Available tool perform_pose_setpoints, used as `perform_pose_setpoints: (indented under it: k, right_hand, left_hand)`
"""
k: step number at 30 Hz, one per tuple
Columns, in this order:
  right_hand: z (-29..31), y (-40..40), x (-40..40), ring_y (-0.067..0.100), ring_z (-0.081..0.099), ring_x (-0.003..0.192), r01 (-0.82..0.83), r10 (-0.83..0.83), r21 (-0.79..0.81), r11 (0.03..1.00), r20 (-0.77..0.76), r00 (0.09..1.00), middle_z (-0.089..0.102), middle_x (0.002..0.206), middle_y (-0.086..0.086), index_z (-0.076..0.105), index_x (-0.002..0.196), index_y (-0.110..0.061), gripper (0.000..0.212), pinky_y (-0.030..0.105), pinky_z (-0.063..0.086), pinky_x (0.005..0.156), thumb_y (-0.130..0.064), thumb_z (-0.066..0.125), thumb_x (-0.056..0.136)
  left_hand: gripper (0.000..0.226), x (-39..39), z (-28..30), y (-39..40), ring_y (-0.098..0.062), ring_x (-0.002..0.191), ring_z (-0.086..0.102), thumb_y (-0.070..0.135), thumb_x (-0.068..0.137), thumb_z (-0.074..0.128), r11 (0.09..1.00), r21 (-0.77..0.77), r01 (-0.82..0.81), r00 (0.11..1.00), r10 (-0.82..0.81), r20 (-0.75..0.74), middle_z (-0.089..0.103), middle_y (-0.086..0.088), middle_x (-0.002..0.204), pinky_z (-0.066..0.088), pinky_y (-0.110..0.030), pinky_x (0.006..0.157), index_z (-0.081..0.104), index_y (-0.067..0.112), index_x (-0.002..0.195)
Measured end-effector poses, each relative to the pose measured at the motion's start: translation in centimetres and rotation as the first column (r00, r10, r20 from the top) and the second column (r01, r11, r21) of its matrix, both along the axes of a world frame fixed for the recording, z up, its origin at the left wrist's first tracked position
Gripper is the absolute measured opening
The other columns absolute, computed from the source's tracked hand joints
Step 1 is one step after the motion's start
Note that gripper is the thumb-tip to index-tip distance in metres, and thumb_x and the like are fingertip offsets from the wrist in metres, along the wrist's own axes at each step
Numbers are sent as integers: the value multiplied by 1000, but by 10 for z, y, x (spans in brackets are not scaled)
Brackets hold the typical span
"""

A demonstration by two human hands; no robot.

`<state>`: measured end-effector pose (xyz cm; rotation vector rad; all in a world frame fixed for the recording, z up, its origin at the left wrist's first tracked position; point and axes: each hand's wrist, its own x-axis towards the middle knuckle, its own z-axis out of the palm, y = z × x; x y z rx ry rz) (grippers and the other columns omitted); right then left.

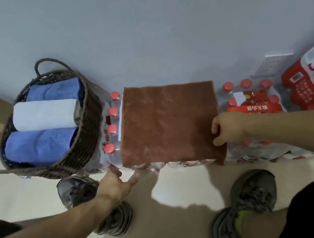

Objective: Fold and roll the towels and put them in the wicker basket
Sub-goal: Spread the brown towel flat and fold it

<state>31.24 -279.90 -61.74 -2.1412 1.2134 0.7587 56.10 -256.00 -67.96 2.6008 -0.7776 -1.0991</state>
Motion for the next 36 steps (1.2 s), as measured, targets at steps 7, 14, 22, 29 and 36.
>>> perform_pose_setpoints:
  k: [7,14,22,29,36]
  right_hand:
    - [24,0,32,22,69,86,-98,93,-52,994,-86,992,73,95,6,71,97,-12,24,33,58,80,-34,66,90]
    - [23,10,50,18,66,85,-103,105,-62,993,27,994,70,95,2,71,92,-17,15,28,55,72,-31,66,90]
    - [32,20,84,2,62,70,-157,156,-14,987,239,958,67,78,-12,71,86,-20,11,19,50,66,-29,76,82]
    - [17,71,122,5,59,80,-240,125,170,956,503,855,63,97,-7,60,102,-24,51,24,55,78,-36,92,63]
    - [-3,84,133,15,62,68,-142,130,-22,990,560,818,64,74,-8,58,90,-19,17,32,53,70,-23,72,83]
  left_hand:
    - [48,-12,11,-19,-26,83,69,30,73,85,771,-301,-562,811,442,-382,71,-12,91,56,-41,86,59,3,103]
    - [16,6,7,-24,-19,64,61,16,81,78,741,-207,-639,727,493,-478,68,-11,84,50,-31,61,65,10,90]
    - [12,22,28,-27,-18,62,71,1,88,65,717,-78,-693,474,372,-798,73,-12,83,61,-27,60,62,4,99]
    - [24,24,57,-35,-28,70,72,-9,88,61,702,-273,-658,541,188,-820,66,-21,93,60,-29,59,63,8,105]
    - [41,30,67,-40,-27,85,71,-5,72,76,840,-278,-466,554,32,-832,71,-18,96,60,-24,67,66,2,111]
